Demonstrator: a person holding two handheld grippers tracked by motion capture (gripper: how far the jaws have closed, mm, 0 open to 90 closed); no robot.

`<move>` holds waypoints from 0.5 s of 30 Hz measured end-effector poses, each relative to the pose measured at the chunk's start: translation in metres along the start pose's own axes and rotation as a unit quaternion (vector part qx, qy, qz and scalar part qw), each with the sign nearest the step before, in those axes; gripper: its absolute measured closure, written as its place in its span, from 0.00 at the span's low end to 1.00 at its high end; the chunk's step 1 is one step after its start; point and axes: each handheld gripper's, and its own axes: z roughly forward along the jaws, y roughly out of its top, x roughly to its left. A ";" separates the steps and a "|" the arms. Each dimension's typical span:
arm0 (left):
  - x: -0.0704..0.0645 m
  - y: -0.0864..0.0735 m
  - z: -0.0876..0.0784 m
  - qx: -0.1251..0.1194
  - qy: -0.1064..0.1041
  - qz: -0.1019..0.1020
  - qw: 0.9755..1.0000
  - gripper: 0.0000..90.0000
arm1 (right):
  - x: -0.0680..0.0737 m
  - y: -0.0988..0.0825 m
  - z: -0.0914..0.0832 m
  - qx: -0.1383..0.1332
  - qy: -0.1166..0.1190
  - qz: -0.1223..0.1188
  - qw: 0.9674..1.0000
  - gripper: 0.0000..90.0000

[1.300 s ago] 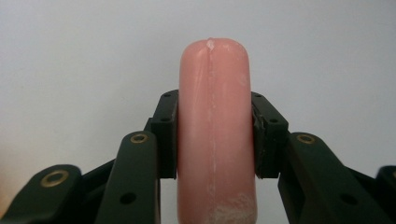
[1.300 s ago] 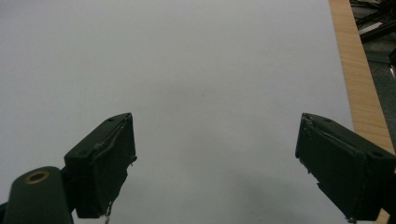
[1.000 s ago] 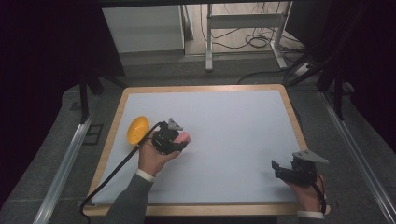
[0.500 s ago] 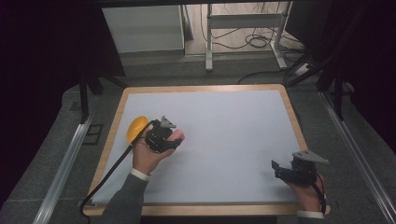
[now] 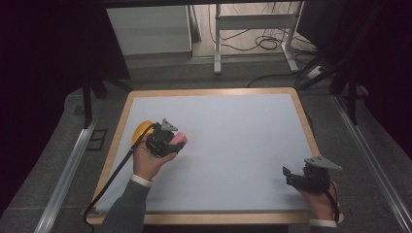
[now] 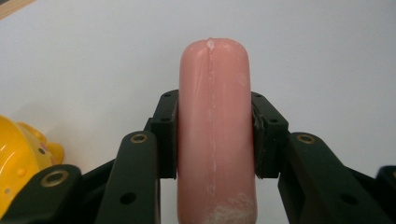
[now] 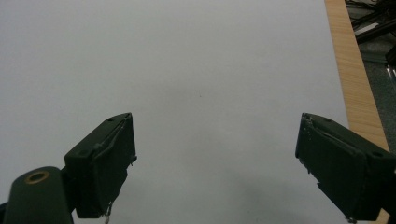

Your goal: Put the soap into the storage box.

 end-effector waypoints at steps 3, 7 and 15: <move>0.002 0.000 -0.001 -0.002 0.002 -0.002 1.000 0.67 | 0.000 0.000 0.000 0.000 0.000 0.001 1.000 0.13; 0.005 0.001 -0.004 -0.003 0.005 -0.002 1.000 0.67 | 0.000 0.000 0.000 0.001 0.000 0.001 1.000 0.13; 0.012 -0.001 -0.005 -0.004 0.010 -0.012 1.000 0.67 | 0.000 0.000 0.000 0.002 0.001 -0.001 1.000 0.13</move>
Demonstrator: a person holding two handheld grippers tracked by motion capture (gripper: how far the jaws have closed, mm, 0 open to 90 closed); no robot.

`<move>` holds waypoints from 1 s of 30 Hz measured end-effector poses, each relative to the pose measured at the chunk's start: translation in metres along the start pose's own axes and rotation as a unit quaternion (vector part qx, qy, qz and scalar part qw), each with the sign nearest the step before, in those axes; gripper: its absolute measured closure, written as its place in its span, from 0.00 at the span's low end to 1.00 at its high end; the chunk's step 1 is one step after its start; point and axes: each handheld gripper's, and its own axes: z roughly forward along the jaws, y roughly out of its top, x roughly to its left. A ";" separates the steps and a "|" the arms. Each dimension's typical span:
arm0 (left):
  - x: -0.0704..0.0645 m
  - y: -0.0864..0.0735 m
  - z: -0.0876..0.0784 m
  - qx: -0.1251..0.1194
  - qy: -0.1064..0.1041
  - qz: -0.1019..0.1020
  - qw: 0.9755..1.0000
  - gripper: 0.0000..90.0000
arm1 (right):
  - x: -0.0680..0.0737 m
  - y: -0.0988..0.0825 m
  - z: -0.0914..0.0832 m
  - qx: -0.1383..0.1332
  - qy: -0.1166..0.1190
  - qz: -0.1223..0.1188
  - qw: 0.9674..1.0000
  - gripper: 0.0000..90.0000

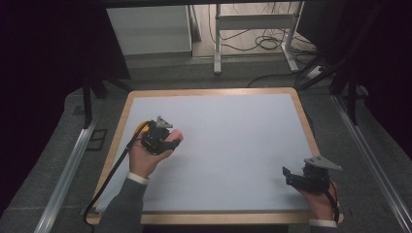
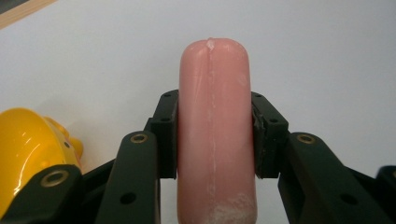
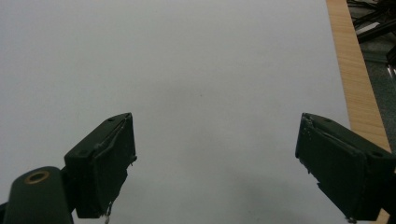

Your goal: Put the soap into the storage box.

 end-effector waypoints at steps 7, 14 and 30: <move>0.006 -0.004 0.003 0.003 0.003 -0.007 1.000 0.67 | 0.000 0.000 0.000 0.002 0.000 0.002 1.000 0.13; 0.017 -0.006 -0.003 -0.001 0.011 -0.018 1.000 0.67 | 0.000 -0.001 0.000 0.003 0.000 0.003 1.000 0.13; 0.035 -0.015 -0.012 -0.001 0.026 -0.033 0.999 0.67 | -0.001 -0.001 0.001 0.004 -0.002 0.002 1.000 0.13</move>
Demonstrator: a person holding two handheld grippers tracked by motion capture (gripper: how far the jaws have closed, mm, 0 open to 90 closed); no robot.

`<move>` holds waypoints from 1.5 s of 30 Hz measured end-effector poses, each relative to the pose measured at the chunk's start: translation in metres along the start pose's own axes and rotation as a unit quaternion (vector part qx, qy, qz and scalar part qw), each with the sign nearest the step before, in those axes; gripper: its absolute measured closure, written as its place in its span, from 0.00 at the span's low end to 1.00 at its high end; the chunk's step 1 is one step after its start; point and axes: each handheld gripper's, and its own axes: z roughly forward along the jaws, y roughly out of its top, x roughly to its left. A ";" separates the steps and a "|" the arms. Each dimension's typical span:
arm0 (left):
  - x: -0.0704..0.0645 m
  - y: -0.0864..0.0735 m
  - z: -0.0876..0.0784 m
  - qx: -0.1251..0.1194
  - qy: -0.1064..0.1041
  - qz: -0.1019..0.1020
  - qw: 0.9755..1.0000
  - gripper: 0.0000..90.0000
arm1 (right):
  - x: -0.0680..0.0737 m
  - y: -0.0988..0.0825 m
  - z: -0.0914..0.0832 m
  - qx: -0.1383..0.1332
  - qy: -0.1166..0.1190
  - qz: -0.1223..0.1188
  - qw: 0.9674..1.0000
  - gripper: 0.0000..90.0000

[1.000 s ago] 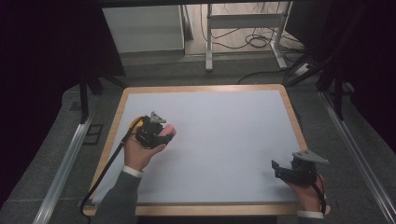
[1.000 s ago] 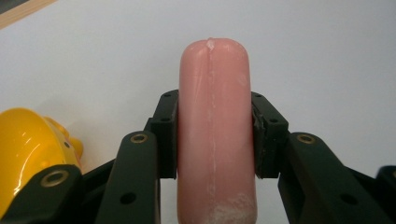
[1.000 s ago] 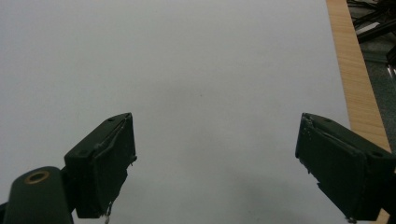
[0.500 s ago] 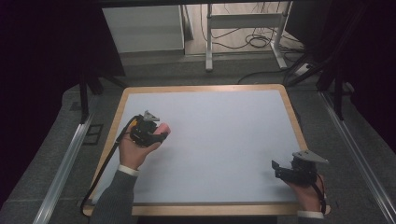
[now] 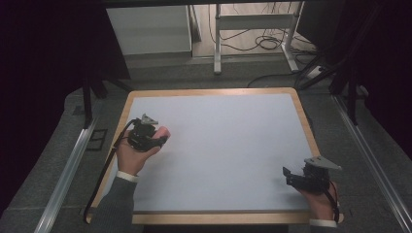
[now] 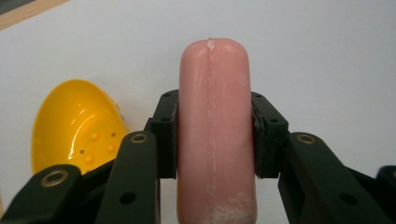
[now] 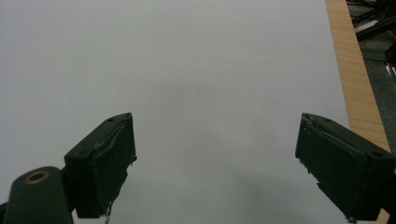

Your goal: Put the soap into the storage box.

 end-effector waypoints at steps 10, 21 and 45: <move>0.013 -0.008 -0.005 -0.005 0.009 -0.020 1.000 0.67 | 0.000 0.000 0.000 0.000 0.000 -0.001 1.000 0.13; 0.026 -0.011 -0.007 -0.007 0.017 -0.037 0.999 0.67 | 0.000 -0.001 0.001 0.002 -0.001 -0.001 1.000 0.13; 0.054 -0.012 -0.005 -0.021 0.030 -0.076 0.996 0.67 | -0.001 -0.001 0.001 0.003 -0.003 -0.001 1.000 0.13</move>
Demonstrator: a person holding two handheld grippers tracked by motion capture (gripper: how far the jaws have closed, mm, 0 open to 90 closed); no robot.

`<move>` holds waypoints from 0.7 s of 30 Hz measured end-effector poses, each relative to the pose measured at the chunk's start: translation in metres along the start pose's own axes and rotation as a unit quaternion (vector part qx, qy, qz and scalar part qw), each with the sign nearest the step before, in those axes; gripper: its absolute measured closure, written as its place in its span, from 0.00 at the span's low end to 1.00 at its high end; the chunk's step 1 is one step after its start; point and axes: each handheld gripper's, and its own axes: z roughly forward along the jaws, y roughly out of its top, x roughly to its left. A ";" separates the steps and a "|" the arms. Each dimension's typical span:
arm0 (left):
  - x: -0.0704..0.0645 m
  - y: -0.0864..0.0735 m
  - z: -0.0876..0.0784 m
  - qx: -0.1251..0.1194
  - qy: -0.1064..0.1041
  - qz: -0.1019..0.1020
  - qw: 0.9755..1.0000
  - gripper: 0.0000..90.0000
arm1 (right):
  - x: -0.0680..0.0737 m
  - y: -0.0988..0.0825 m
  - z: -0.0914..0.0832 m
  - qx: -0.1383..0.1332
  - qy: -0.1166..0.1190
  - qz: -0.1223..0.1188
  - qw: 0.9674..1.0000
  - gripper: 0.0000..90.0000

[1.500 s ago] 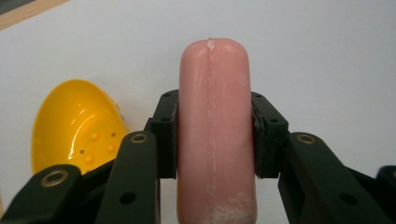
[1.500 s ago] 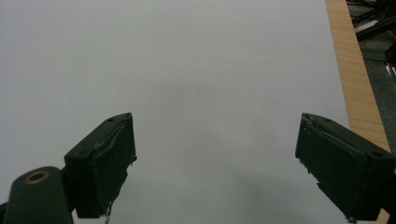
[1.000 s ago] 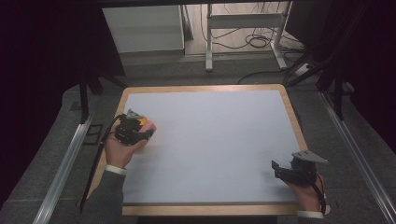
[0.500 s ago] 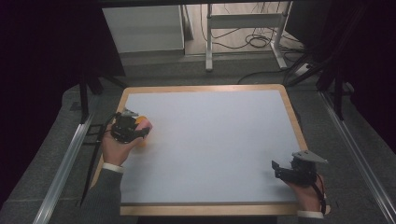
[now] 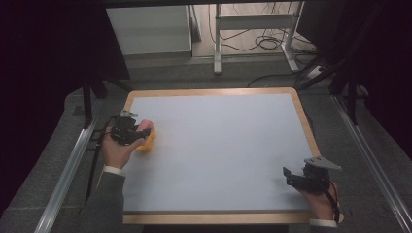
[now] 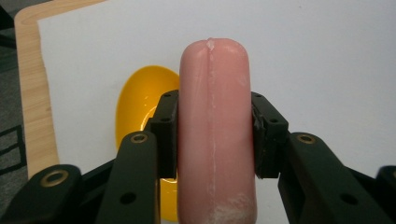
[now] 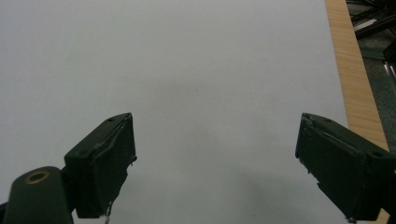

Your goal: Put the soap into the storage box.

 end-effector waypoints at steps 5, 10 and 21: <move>0.006 0.001 0.003 0.004 0.005 -0.004 1.000 0.67 | 0.000 0.000 0.000 0.000 0.000 -0.002 1.000 0.13; 0.010 0.000 0.009 0.016 0.006 -0.008 1.000 0.67 | 0.000 0.000 0.001 0.001 -0.001 -0.002 1.000 0.13; 0.020 -0.007 0.025 0.030 0.012 -0.022 0.999 0.67 | 0.001 0.000 0.001 0.003 -0.001 -0.004 1.000 0.13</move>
